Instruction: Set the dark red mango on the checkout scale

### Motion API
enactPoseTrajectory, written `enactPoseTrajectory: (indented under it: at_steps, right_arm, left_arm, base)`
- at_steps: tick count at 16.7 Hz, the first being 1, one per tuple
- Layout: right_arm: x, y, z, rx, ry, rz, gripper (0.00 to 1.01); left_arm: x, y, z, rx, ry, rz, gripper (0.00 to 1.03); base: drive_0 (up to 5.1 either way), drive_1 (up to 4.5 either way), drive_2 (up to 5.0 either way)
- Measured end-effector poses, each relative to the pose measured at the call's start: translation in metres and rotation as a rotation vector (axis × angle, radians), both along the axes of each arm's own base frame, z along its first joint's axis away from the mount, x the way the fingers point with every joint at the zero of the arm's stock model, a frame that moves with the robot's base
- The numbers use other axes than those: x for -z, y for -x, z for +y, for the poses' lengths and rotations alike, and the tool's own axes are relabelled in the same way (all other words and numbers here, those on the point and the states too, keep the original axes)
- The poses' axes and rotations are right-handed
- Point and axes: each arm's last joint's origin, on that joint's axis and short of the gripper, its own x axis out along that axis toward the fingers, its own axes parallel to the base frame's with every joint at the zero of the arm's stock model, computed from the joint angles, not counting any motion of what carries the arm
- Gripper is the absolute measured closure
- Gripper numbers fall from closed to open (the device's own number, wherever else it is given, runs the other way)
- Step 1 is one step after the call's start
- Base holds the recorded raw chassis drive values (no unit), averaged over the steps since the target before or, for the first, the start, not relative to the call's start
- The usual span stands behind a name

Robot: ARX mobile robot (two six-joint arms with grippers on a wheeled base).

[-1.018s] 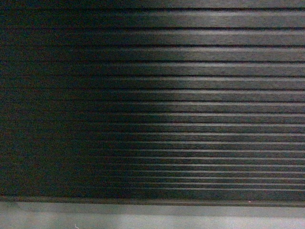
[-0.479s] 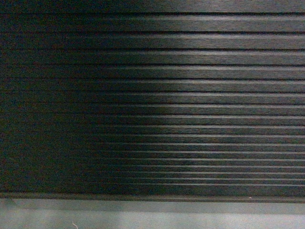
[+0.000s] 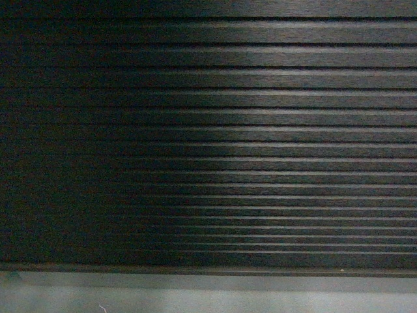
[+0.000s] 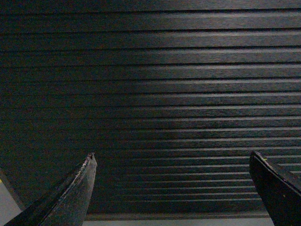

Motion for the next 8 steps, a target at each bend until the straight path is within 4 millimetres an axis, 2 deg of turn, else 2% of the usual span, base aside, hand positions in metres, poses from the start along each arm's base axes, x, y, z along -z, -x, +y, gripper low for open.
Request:
enactPoseTrajectory:
  at_steps: [8]
  right_arm:
    - [0.0000, 0.0000, 0.0000, 0.000, 0.000, 0.000, 0.03]
  left_arm:
    - [0.0000, 0.0000, 0.0000, 0.000, 0.000, 0.000, 0.05]
  base:
    - [0.0, 0.00, 0.0]
